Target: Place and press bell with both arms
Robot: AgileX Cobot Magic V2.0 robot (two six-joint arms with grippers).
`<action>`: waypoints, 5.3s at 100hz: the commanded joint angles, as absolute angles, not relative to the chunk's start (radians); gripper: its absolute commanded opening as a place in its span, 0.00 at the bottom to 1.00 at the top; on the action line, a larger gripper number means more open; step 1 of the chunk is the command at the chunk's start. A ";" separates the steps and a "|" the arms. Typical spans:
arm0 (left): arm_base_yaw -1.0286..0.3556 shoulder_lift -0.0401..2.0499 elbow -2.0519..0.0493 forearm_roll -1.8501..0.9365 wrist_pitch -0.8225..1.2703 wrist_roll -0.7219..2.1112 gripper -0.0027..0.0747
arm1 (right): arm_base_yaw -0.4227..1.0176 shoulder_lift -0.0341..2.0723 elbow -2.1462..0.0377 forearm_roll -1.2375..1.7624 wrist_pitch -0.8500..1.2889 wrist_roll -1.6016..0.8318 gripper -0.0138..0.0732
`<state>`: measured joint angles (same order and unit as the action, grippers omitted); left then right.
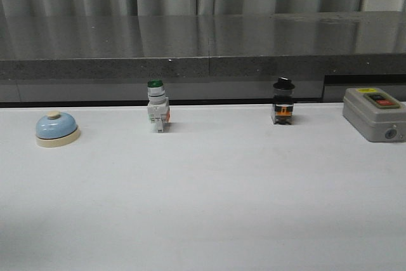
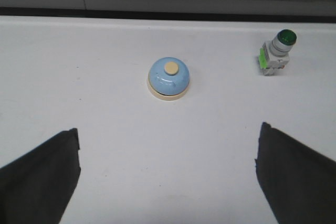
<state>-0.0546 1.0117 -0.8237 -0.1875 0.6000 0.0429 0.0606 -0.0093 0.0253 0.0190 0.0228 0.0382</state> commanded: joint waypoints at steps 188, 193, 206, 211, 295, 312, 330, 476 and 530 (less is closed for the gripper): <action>-0.132 1.973 -1.346 -0.206 0.453 0.098 0.77 | 0.054 -0.025 0.012 0.023 -0.061 0.027 0.09; -0.132 1.973 -1.346 -0.206 0.455 0.098 0.72 | 0.054 -0.025 0.012 0.023 -0.061 0.027 0.09; -0.132 1.973 -1.346 -0.206 0.456 0.098 0.52 | 0.054 -0.025 0.012 0.023 -0.061 0.027 0.09; -0.132 1.973 -1.346 -0.206 0.458 0.098 0.45 | 0.054 -0.025 0.012 0.023 -0.061 0.027 0.09; -0.186 1.587 -1.346 -0.216 0.726 0.130 0.33 | 0.054 -0.025 0.012 0.023 -0.061 0.027 0.09; -0.291 1.562 -1.346 -0.216 0.750 0.134 0.33 | 0.054 -0.025 0.012 0.023 -0.061 0.027 0.09; -0.439 1.574 -1.346 -0.216 0.688 0.134 0.33 | 0.054 -0.025 0.012 0.023 -0.061 0.027 0.09; -0.705 1.977 -1.346 -0.217 0.406 0.138 0.62 | 0.054 -0.025 0.012 0.023 -0.061 0.027 0.09; -0.701 1.909 -1.402 -0.241 0.505 0.138 0.92 | 0.054 -0.025 0.012 0.023 -0.061 0.027 0.09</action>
